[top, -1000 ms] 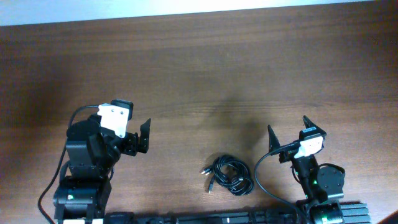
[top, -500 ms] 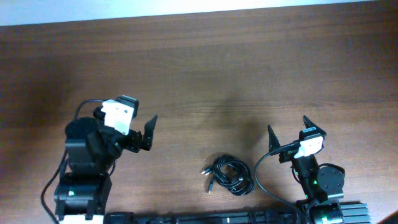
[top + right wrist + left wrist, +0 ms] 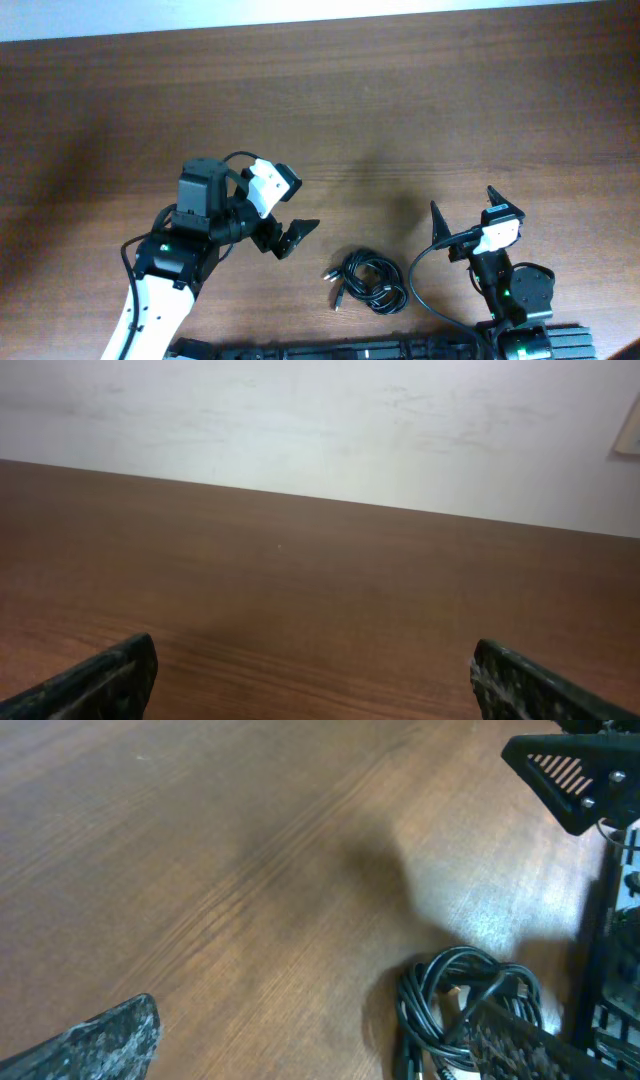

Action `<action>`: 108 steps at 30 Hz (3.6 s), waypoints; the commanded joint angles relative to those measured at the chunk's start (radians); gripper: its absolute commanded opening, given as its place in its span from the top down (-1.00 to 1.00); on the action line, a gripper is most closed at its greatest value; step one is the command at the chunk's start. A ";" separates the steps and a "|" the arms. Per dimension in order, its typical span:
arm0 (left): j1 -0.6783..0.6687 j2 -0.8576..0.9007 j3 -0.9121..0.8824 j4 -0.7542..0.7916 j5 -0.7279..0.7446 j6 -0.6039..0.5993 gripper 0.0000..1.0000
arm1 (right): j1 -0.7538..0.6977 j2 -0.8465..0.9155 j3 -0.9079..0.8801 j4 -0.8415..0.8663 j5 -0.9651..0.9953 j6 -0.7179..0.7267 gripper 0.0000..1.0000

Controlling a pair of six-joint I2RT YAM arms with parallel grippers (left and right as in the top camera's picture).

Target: Untangle cables

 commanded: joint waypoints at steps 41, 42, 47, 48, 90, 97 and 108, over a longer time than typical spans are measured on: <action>-0.479 0.626 0.019 0.382 -0.823 -0.076 0.11 | 0.003 -0.003 -0.005 -0.006 0.005 0.002 -0.97; -0.479 0.626 0.019 0.429 -0.824 -0.076 0.46 | 0.003 -0.003 -0.005 -0.006 0.005 0.002 -0.97; -0.479 0.560 0.028 0.555 -0.824 -0.075 1.00 | 0.003 -0.003 -0.005 -0.006 0.005 0.002 -0.97; -0.479 0.524 0.028 0.575 -0.824 -0.075 1.00 | 0.003 -0.003 -0.005 -0.006 0.005 0.002 -0.97; -0.315 0.009 0.028 0.850 -0.006 -0.042 1.00 | 0.003 0.930 0.997 -0.630 -1.066 0.084 0.89; -0.315 0.009 0.028 0.865 -0.233 -0.240 -0.99 | 0.001 0.969 0.997 -0.546 -0.702 0.084 0.92; -0.314 -0.052 0.028 0.452 -0.635 -0.992 -0.98 | 0.002 0.771 0.997 -0.234 -0.299 0.079 0.92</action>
